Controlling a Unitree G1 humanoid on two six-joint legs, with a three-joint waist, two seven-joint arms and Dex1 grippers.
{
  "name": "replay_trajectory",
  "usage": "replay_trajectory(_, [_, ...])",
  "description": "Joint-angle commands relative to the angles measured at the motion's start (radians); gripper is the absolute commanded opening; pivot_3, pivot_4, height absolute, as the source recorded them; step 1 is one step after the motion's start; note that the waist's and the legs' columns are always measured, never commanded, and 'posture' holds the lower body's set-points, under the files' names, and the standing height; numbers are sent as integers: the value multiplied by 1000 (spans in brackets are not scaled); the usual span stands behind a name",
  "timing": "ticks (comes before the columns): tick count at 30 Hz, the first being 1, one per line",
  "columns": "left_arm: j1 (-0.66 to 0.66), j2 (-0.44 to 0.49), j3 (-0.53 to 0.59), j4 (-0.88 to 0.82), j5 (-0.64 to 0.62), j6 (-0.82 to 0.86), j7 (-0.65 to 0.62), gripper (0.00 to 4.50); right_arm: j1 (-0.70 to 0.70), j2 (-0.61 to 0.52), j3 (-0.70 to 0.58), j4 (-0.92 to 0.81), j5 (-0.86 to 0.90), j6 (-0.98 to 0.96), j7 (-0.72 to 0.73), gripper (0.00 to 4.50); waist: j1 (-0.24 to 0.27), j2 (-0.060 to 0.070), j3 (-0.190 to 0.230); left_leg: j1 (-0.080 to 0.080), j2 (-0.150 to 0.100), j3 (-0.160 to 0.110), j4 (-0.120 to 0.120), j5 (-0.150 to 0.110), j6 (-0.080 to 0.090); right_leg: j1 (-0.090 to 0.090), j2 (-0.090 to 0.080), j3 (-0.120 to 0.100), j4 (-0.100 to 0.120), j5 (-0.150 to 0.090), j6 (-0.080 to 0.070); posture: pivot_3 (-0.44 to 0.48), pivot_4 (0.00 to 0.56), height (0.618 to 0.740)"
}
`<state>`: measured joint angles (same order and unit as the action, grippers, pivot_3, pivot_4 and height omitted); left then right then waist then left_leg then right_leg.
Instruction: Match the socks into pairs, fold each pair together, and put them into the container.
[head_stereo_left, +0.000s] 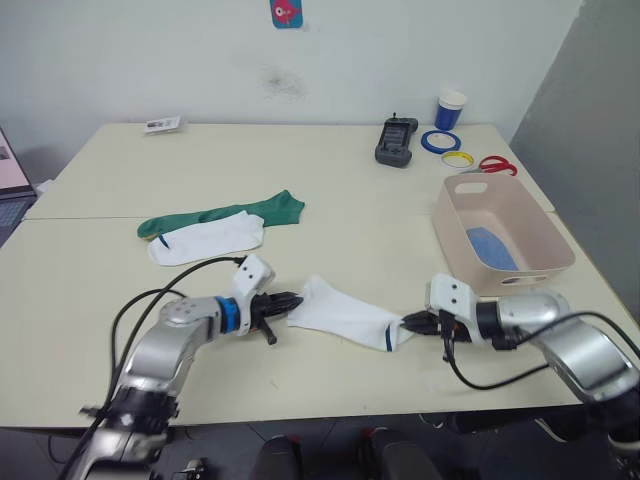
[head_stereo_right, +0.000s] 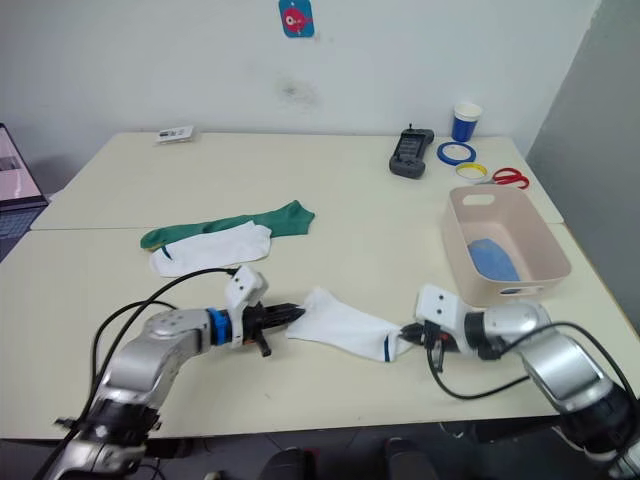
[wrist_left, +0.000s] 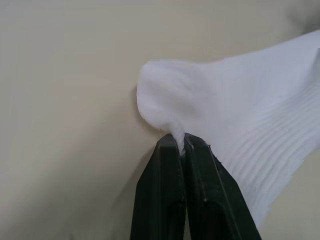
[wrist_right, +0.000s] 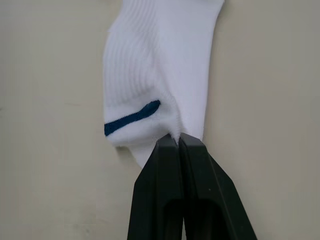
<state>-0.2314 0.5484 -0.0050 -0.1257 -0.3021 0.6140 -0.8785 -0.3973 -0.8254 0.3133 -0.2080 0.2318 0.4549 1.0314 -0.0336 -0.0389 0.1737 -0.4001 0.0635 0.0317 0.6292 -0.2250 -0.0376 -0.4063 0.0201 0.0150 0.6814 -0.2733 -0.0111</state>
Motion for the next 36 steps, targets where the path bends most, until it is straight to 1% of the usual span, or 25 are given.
replay_trajectory(1, [98,-21,76,-208,-49,98,119,0,-105,34,24,146,-52,-115,80,18,1,0,0,0,0,0,0,0,0,0,0,0,0,0,0,0,150,740])
replay_trajectory(5, [205,-86,111,-372,-60,151,256,0,-187,75,55,289,-90,-196,161,18,5,0,0,0,0,0,0,0,0,0,-2,0,0,0,0,0,150,740])
replay_trajectory(8, [260,-131,111,-427,-56,147,328,0,-205,97,59,320,-90,-210,207,18,8,0,0,0,0,0,0,0,0,0,-3,0,0,0,0,0,150,740])
replay_trajectory(9, [272,-142,107,-441,-56,150,345,237,-208,104,55,324,-90,-211,214,2,8,0,0,0,0,0,0,0,0,1,-4,0,0,0,0,0,150,740])
replay_trajectory(11, [314,-159,95,-478,-65,162,373,683,-203,101,45,308,-79,-186,235,478,7,0,0,0,0,0,0,0,0,1,-4,1,0,0,0,0,150,740])
replay_trajectory(12, [338,-158,89,-497,-72,163,373,931,-197,96,33,299,-73,-171,236,618,7,0,0,0,0,0,0,0,0,1,-4,0,0,0,0,0,150,740])
replay_trajectory(14, [368,-151,88,-518,-82,163,371,1575,-183,86,11,281,-63,-147,237,1305,5,0,0,0,0,0,0,0,0,1,-4,1,0,0,0,0,150,740])
replay_trajectory(16, [370,-121,116,-505,-108,153,333,2187,-147,62,-32,242,-35,-100,231,1931,6,0,0,0,0,0,0,0,0,1,-4,0,0,0,0,0,150,740])
replay_trajectory(17, [350,-80,139,-477,-121,140,291,2557,-106,48,-74,194,0,-45,216,2334,7,0,0,0,-1,-1,0,0,0,1,-4,-1,1,0,0,0,150,740])
replay_trajectory(18, [317,-29,161,-442,-144,136,233,2833,-66,54,-127,145,44,33,173,2645,10,0,0,0,-1,-1,0,0,0,1,-4,-1,1,0,-1,0,150,740])
replay_trajectory(19, [275,27,175,-399,-165,129,167,3194,-24,56,-174,90,99,119,147,3056,10,0,0,0,-1,-1,0,0,0,1,-3,-3,1,0,-1,0,150,740])
replay_trajectory(21, [213,98,178,-329,-191,114,86,3788,27,63,-228,20,158,223,103,3650,14,0,0,0,-1,-1,0,0,0,1,-3,-5,1,-1,-2,0,150,740])
replay_trajectory(24, [78,164,107,-143,-131,19,-5,3788,90,119,-279,-59,188,378,-51,3650,9,1,0,0,-1,-1,0,0,0,1,-3,-2,1,-1,-2,0,150,740])
replay_trajectory(26, [-17,165,53,-20,-93,-37,-48,3788,129,158,-285,-103,170,433,-147,3650,8,1,-1,0,-2,0,0,0,0,1,-3,-1,1,-1,-2,0,150,740])
replay_trajectory(29, [-139,146,-44,132,-44,-101,-125,3788,183,210,-267,-182,165,487,-237,3650,7,1,0,-1,-2,0,0,0,0,0,-3,-1,1,-1,-2,0,150,740])
replay_trajectory(31, [-192,129,-97,215,-8,-147,-159,3788,209,236,-245,-224,157,507,-286,3650,4,1,0,-1,-1,1,0,0,0,0,-2,-1,1,-1,-2,0,150,740])
replay_trajectory(34, [-228,113,-139,292,25,-194,-195,3788,229,252,-223,-260,149,520,-329,3650,1,1,-1,-1,-1,1,0,0,0,0,-2,-1,0,-1,-2,0,150,740])
replay_trajectory(36, [-234,106,-159,312,40,-208,-209,3379,231,267,-220,-270,153,528,-354,3686,0,1,0,0,-1,1,0,0,0,0,-1,-1,1,-1,-2,0,150,740])
